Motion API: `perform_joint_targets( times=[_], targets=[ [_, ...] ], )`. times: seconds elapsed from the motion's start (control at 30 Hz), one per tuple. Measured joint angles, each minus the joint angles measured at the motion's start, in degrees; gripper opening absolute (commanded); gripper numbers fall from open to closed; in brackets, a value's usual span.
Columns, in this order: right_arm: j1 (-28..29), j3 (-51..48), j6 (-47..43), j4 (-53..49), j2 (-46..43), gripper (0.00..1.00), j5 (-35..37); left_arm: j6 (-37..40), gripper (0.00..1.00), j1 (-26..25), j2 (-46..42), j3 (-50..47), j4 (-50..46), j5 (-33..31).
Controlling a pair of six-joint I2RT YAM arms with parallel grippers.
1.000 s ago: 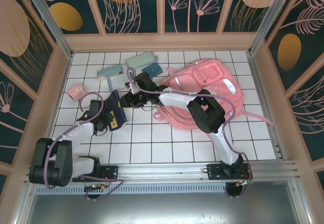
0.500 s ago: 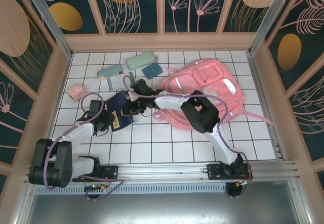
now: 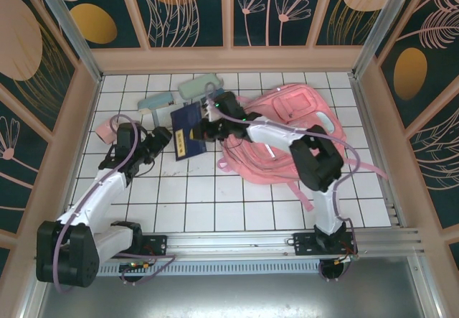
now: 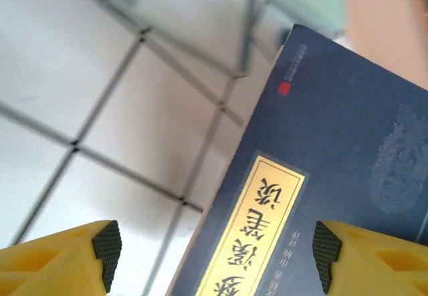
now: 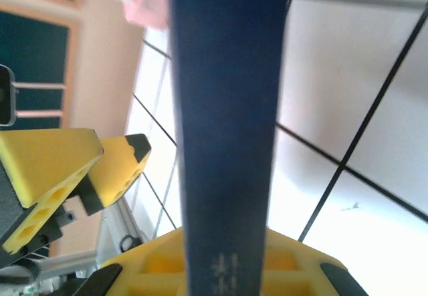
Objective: Pack the student bag
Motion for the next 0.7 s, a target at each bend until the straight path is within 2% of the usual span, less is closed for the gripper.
perform_joint_targets(
  times=[0.23, 0.5, 0.7],
  targets=[
    [-7.02, -6.51, 4.61, 8.61, -9.27, 0.0, -6.49, -4.79, 0.81, 0.0, 5.79, 1.01, 14.62, 12.57],
    [-7.67, -11.78, 13.11, 20.09, -11.32, 0.0, -13.66, -11.06, 0.8, 0.0, 10.19, 1.01, 31.04, 23.43],
    [-7.65, -12.39, 18.05, 26.69, -11.32, 0.0, -16.28, -12.28, 0.78, 0.0, 11.82, 0.46, 34.05, 26.69]
  ],
)
